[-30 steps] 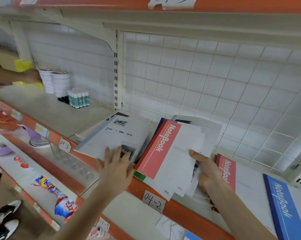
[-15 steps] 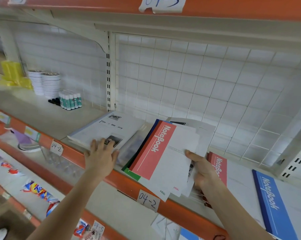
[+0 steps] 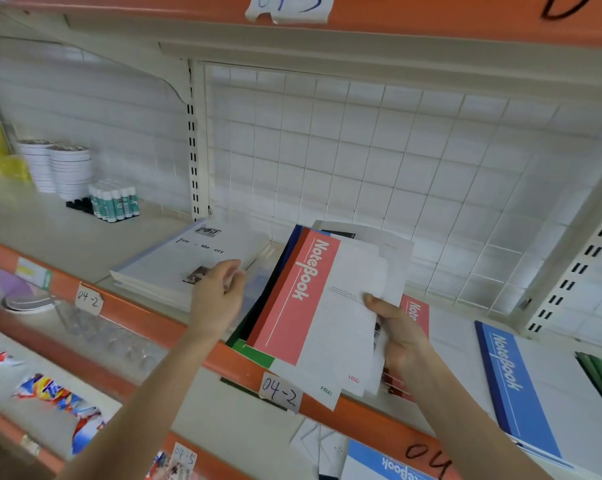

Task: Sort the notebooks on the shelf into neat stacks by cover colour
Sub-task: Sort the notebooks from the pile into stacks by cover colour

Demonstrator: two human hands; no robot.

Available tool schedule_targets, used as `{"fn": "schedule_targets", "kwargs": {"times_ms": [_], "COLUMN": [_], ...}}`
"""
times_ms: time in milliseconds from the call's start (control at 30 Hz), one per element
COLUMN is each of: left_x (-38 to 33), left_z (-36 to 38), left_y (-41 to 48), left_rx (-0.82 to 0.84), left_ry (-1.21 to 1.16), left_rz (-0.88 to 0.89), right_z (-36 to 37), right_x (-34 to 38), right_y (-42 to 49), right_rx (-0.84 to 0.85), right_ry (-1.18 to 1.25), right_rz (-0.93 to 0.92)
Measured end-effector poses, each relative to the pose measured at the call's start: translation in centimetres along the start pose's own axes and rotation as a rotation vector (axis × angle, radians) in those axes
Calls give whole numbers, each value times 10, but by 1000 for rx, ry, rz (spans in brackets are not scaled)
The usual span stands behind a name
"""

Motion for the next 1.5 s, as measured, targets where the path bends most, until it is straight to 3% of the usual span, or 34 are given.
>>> {"fn": "schedule_targets", "kwargs": {"times_ms": [100,167,467,733,1100,1333,1500], "left_x": [-2,-3,-17,-19,-26,0,34], "left_z": [27,35,42,49,22,-27,-56], "left_y": [-6,-15,-33,-36,-18,-5,4], "left_rx": [256,383,497,395,332,139,-214], "left_ry": [-345,-523,-717,-685,-875,-785,-785], "left_rz": [-408,-587,-707,-675,-611,-608,-552], "right_z": [1,-1,-14,-22,-15,16,34], "right_x": [0,-1,0,3,-5,-10,-22], "right_y": [-5,-9,-15,-17,-11,5,21], "right_rx": [65,77,-62,-16,-20,-39,-50], "right_ry": [18,37,28,-152,-102,-128,-149], "right_rz": [4,20,50,179,188,113,116]}}
Point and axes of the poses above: each hand's wrist, its own y-axis towards the middle knuckle, its own z-axis out of the palm, x = y × z, the point moved 5 cm from there along y, towards the middle knuckle, and after that the axes turned 10 degrees about -y, right-handed, at the moved point
